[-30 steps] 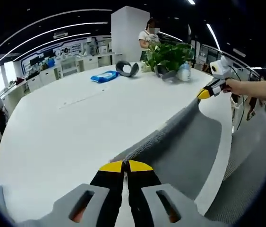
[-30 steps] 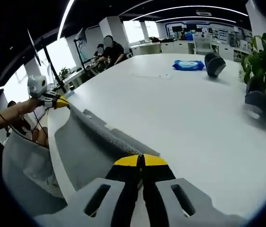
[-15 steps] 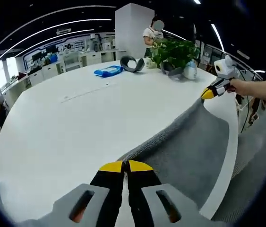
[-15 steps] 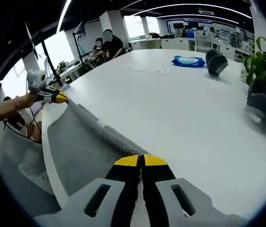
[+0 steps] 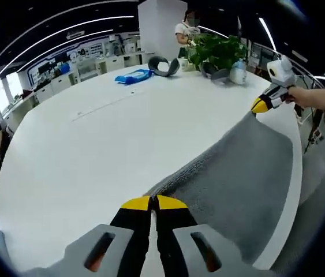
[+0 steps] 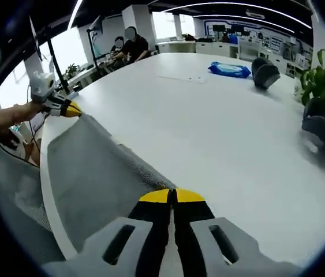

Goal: Fold the towel on the table until its edges align and the towel forms a compact rectangular stack.

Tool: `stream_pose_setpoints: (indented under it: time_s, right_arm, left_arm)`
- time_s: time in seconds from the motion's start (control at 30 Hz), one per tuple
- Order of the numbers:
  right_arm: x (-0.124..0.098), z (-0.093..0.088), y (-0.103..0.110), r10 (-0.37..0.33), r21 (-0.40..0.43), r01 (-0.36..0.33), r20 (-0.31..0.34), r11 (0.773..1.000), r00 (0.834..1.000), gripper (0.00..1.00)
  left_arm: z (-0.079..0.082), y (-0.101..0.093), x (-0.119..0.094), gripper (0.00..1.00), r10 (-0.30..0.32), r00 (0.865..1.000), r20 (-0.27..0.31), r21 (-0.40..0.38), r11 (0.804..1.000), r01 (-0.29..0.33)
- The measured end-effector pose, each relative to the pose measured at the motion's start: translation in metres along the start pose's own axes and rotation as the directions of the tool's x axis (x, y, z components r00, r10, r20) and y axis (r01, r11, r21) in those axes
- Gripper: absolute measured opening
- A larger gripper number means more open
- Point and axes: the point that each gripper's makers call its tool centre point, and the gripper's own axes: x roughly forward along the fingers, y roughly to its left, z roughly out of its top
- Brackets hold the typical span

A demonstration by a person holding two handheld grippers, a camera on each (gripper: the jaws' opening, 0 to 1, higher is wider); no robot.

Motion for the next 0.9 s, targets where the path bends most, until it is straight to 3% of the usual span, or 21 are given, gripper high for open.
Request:
stream_pose_setpoints:
  time_s: [0.33,0.7,0.8,0.9]
  right_arm:
    - [0.009,-0.008,-0.003,-0.03,-0.034,0.029,-0.026,0.999,0.999,0.0]
    - [0.017,-0.012,-0.004,-0.039,-0.108,0.034,-0.046,0.994,0.998,0.0]
    - [0.019,-0.012,-0.005,-0.02,-0.046,0.017,-0.053,0.999,0.998,0.0]
    - [0.019,-0.012,-0.005,-0.016,-0.069,0.012,-0.053,0.998,0.998,0.0]
  left_arm:
    - [-0.01,0.0,0.015,0.02,0.015,0.999,-0.046,0.063,0.998,-0.012]
    - [-0.013,0.004,0.021,0.02,0.026,1.0,-0.017,0.077,0.997,-0.024]
    - [-0.012,0.003,0.023,0.02,0.055,0.998,-0.026,0.127,0.991,-0.051]
    - [-0.012,0.004,0.022,0.02,0.068,0.997,-0.032,0.115,0.991,-0.064]
